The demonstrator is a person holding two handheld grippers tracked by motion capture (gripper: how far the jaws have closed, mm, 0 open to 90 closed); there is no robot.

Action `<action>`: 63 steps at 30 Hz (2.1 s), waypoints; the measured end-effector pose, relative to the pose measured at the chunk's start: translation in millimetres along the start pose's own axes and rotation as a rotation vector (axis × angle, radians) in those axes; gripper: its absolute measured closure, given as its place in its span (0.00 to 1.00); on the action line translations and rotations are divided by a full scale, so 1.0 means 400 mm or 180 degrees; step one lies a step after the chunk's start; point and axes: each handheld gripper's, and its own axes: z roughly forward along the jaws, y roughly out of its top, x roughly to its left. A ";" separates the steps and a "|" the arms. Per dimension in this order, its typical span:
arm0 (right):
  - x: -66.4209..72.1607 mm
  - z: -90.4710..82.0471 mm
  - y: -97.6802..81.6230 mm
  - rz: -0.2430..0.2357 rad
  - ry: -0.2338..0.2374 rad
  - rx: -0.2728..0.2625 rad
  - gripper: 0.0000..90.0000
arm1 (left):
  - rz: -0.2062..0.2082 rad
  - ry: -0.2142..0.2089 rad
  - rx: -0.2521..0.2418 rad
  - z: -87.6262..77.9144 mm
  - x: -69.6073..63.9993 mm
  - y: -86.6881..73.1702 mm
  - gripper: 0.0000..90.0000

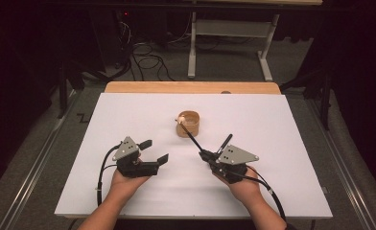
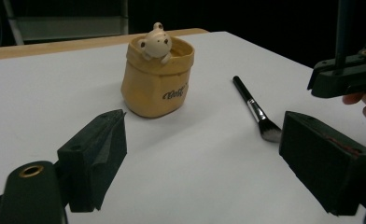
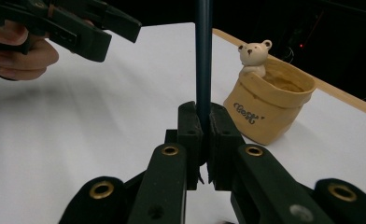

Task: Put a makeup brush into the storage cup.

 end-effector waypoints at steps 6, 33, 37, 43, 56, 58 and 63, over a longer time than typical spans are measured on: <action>0.009 0.011 -0.011 -0.0018 0.0054 0.0034 0.96 | 0.0013 -0.0088 -0.0067 0.000 -0.013 0.019 0.18; 0.016 0.018 -0.027 0.0022 0.0068 0.0070 0.96 | -0.0129 -0.0513 -0.0280 0.061 -0.072 0.060 0.22; 0.018 0.021 -0.029 -0.0002 0.0075 0.0053 0.96 | -0.0177 -0.0560 -0.0340 0.063 -0.072 0.062 0.26; 0.022 0.023 -0.032 -0.0014 0.0094 0.0056 0.96 | -0.0240 -0.0687 -0.0376 0.063 -0.075 0.060 0.31; 0.035 0.030 -0.040 -0.0040 0.0137 0.0113 0.96 | -0.0387 -0.0813 -0.0449 0.058 -0.058 0.048 0.47; 0.036 0.031 -0.041 -0.0026 0.0150 0.0110 0.96 | -0.0399 -0.0831 -0.0451 0.058 -0.058 0.047 0.49; 0.037 0.032 -0.041 -0.0028 0.0160 0.0110 0.96 | -0.0398 -0.0841 -0.0463 0.057 -0.058 0.047 0.53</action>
